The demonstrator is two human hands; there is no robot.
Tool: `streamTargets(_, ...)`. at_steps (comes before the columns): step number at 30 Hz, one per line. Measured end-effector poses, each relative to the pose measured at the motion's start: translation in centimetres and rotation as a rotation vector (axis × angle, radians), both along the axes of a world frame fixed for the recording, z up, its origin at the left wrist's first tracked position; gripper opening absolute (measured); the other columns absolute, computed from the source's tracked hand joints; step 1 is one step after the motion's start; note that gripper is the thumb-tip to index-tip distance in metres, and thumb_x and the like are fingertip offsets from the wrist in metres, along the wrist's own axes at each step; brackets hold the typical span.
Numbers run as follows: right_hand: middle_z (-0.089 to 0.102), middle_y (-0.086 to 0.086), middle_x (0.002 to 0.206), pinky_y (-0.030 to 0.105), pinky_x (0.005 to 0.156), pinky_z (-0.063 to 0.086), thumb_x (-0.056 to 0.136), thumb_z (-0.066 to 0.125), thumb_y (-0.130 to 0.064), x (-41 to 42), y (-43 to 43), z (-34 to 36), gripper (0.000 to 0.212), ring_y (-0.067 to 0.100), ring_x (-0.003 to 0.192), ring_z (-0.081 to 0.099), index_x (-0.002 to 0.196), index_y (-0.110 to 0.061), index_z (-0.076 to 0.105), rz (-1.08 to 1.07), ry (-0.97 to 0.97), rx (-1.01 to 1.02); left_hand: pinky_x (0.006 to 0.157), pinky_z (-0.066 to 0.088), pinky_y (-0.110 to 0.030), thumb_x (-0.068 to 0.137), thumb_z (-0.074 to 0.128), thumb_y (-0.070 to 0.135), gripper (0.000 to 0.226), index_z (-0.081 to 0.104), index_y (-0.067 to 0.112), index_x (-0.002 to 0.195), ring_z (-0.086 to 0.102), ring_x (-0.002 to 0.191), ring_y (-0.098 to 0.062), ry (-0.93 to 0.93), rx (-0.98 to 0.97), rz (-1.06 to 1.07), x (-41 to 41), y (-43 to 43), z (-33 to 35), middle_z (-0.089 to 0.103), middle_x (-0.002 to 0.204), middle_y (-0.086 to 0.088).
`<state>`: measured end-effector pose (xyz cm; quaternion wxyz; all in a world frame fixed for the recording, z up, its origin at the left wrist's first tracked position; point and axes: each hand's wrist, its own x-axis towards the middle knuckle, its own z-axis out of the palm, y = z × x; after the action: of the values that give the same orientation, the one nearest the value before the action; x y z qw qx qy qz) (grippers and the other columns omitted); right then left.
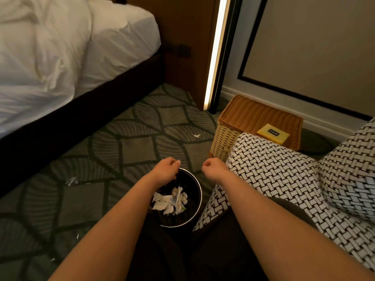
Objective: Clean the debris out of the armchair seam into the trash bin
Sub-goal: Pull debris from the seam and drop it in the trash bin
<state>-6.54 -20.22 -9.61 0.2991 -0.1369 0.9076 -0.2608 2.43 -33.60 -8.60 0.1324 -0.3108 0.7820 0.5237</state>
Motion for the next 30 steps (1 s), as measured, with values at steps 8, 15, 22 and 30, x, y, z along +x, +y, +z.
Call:
streamTargets(8,0.058,0.009,0.118,0.035,0.091,0.045,0.096,0.044,-0.018,-0.4,6.5,6.5,0.028,0.020,0.104,0.055,0.118,-0.010,0.058,0.011,0.070,-0.157,0.083,0.050,-0.035,0.096,0.039,0.035,0.037,0.054,0.010,0.119,0.060,0.094,-0.019,0.096,-0.041,-0.200,-1.2,5.3,6.9,0.060,0.104,-0.006)
streamTargets(15,0.060,0.002,0.112,0.031,0.087,0.043,0.095,0.046,-0.021,-0.2,15.4,8.2,0.026,0.016,0.105,0.056,0.116,-0.013,0.059,-0.120,0.226,-0.170,0.069,0.042,-0.024,0.097,0.038,0.037,0.035,0.055,0.014,0.117,0.059,0.092,-0.013,0.235,0.017,-0.293,-1.4,13.9,9.7,0.062,0.106,-0.001)
streamTargets(22,0.061,0.001,0.113,0.029,0.090,0.046,0.094,0.047,-0.018,2.1,26.1,4.3,0.020,0.013,0.103,0.055,0.108,-0.015,0.061,-0.355,0.379,-0.009,0.096,0.042,-0.039,0.095,0.037,0.040,0.038,0.055,0.014,0.116,0.057,0.106,-0.022,0.278,-0.107,-0.589,-1.2,22.4,10.0,0.060,0.116,-0.007)
streamTargets(30,0.040,0.005,0.142,0.041,0.111,0.024,0.094,0.043,-0.024,9.3,36.6,-1.4,0.042,0.020,0.133,0.032,0.135,-0.017,0.044,-0.431,0.658,0.386,0.076,0.045,-0.036,0.093,0.033,0.049,0.044,0.048,0.015,0.117,0.058,0.096,-0.023,0.288,-0.891,-0.752,-0.6,26.7,8.6,0.059,0.109,-0.004)
